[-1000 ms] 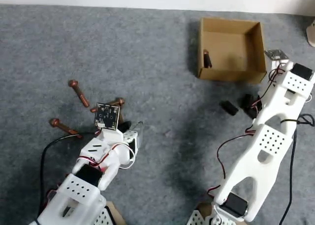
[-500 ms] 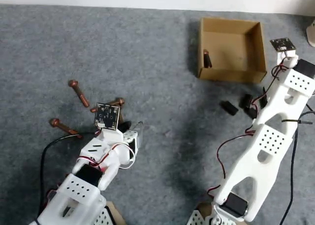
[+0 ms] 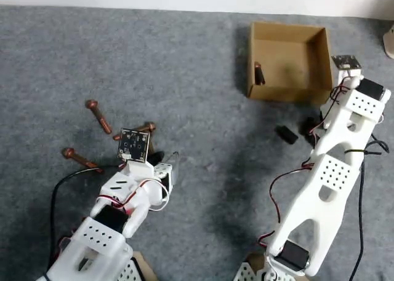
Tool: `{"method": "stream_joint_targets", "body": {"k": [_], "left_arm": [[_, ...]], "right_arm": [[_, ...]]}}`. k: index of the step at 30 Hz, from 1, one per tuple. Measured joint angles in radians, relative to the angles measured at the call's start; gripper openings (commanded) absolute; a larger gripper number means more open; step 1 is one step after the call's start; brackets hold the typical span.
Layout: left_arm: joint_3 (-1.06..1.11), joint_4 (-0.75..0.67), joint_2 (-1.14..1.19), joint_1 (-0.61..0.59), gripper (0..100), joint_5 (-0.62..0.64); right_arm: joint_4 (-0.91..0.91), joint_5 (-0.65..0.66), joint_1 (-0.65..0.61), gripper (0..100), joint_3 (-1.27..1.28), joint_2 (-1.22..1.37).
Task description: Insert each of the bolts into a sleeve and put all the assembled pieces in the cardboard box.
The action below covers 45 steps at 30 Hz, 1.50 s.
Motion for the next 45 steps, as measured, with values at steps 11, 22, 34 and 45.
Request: {"method": "stream_joint_targets", "body": {"k": [11,22,34,45], "left_arm": [[0.0,0.0,0.0,0.0,12,0.0],[-0.072,0.121,0.0,-0.091,12,0.064],[-0.133,0.173,0.0,-0.12,12,0.092],[-0.21,0.284,0.0,-0.184,12,0.18]], "right_arm": [[0.018,-0.011,0.002,0.5,-0.009,0.009],[0.16,-0.163,-0.009,0.5,-0.233,0.035],[0.161,-0.298,-0.08,0.5,-0.236,0.035],[0.163,-0.364,-0.158,0.5,-0.236,0.035]]}}
